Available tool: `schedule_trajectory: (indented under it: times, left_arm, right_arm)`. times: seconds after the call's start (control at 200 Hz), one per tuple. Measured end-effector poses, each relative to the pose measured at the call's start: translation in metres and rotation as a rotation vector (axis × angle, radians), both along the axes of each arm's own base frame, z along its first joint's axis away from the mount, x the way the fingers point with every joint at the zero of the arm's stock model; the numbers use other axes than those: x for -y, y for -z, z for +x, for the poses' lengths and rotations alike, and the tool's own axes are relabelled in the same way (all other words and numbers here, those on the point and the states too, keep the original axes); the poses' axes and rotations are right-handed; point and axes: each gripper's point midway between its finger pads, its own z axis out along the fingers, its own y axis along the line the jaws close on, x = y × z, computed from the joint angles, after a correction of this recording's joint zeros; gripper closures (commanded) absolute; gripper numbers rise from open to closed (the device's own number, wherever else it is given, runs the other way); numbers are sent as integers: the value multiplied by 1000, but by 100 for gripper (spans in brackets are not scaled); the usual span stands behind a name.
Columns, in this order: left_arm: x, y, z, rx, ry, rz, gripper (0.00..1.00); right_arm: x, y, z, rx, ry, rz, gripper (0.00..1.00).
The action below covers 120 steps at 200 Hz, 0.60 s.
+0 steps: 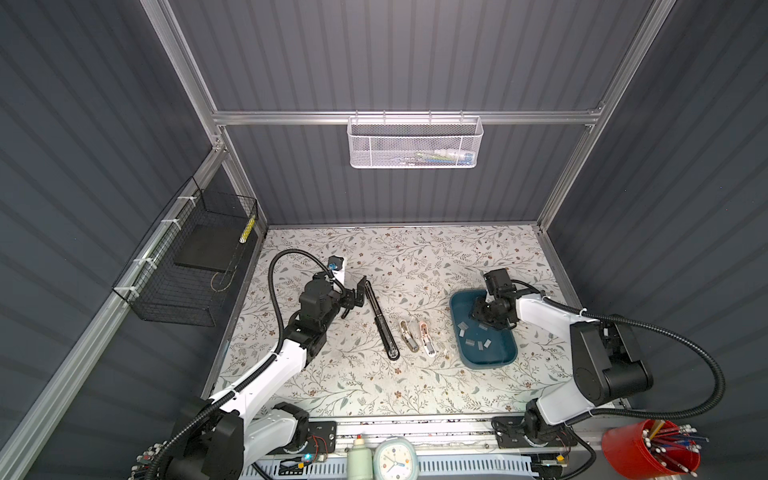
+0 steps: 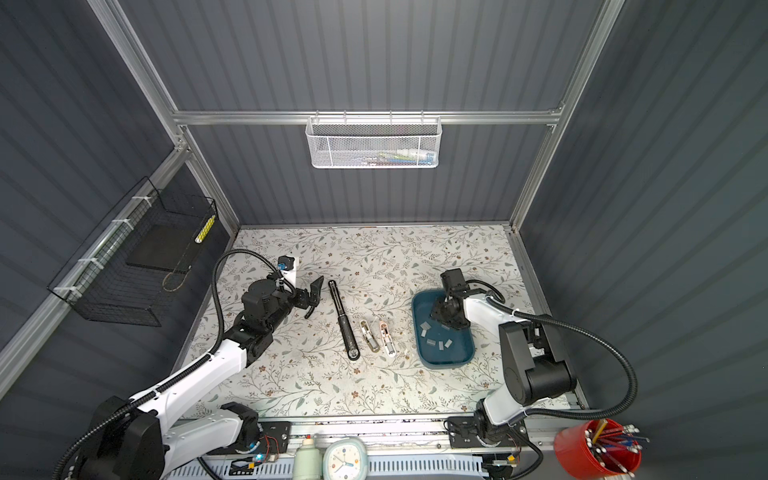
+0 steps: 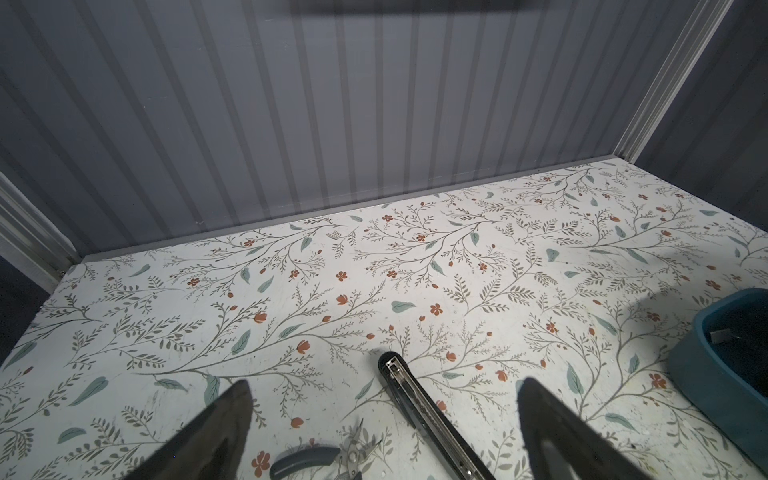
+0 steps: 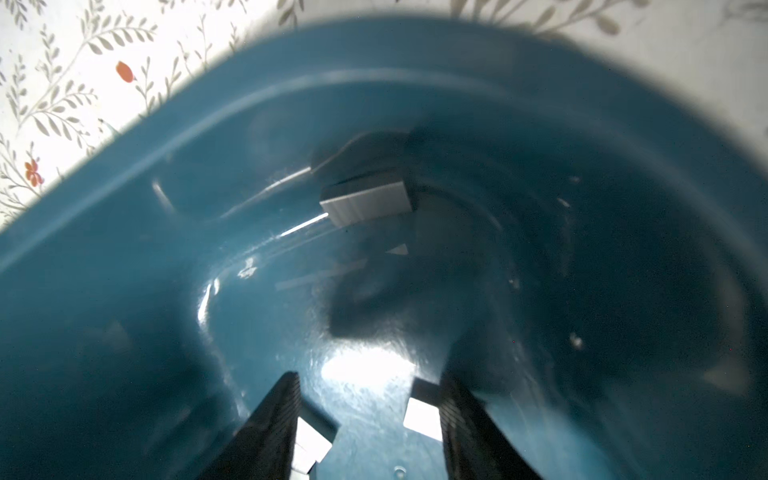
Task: Load the staples into the stapler
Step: 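Close the right gripper on a grey staple strip inside the teal tray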
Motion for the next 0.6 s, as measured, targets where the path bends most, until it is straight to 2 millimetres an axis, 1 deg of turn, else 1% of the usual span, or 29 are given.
schedule_trajectory:
  times: [0.05,0.305,0.42,0.6]
  left_arm:
    - [0,0,0,2,0,-1,1]
    - [0,-4,1,17,0,-7,1]
    - [0,-5,1,19,0,-8,1]
    - [1,-5,1,21,0,-9,1]
  right_arm:
    - [2,0,-2,-6,1,-11,39]
    - [11,1,-7,-21,13,-72,38]
    - [10,2,-8,-24,8,-74,39]
    - [2,3,-14,-37,-19,-74,39]
